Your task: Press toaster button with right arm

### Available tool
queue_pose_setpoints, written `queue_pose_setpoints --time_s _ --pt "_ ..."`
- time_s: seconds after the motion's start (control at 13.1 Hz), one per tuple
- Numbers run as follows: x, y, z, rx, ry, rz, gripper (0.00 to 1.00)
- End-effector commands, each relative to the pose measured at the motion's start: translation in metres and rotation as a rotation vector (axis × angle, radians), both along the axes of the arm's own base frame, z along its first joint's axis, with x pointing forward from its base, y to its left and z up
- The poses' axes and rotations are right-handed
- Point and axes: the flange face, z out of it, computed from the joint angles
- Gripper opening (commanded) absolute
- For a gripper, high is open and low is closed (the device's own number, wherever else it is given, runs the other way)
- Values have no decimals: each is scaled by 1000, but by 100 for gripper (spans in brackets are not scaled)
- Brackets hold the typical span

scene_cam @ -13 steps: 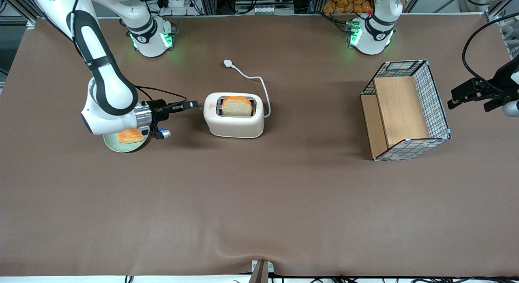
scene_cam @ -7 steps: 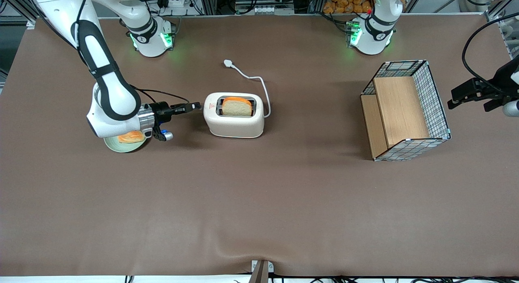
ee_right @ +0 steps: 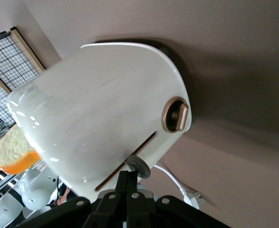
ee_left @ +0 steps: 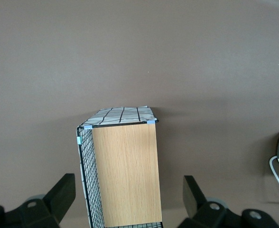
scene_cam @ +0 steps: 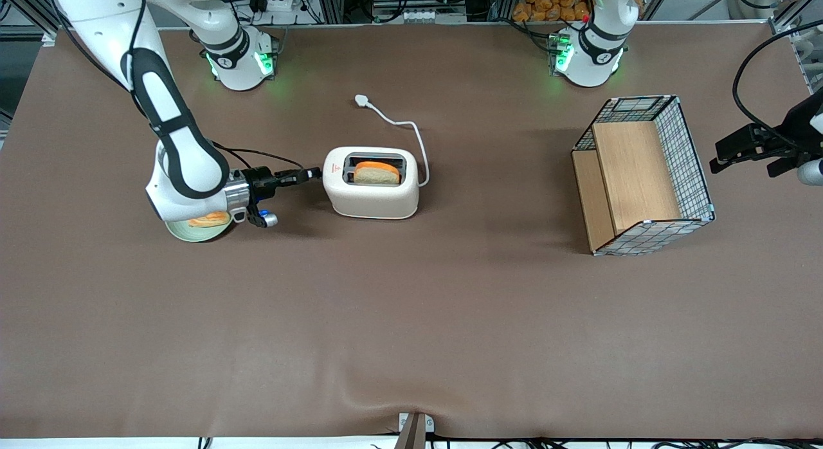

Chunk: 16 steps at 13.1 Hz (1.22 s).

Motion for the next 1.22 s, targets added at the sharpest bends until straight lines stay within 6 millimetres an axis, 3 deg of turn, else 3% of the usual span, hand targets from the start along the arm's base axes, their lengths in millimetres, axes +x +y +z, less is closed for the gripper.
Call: queue_pose_setpoints --time_s 0.0,0.38,0.92,1.15 --pt "0 3 -15 15 -16 -24 0" --pt "-5 14 -34 -12 -10 -27 0" --pt "-10 10 -76 -61 -28 -35 0" --pt "-14 16 -84 -60 -23 -39 0"
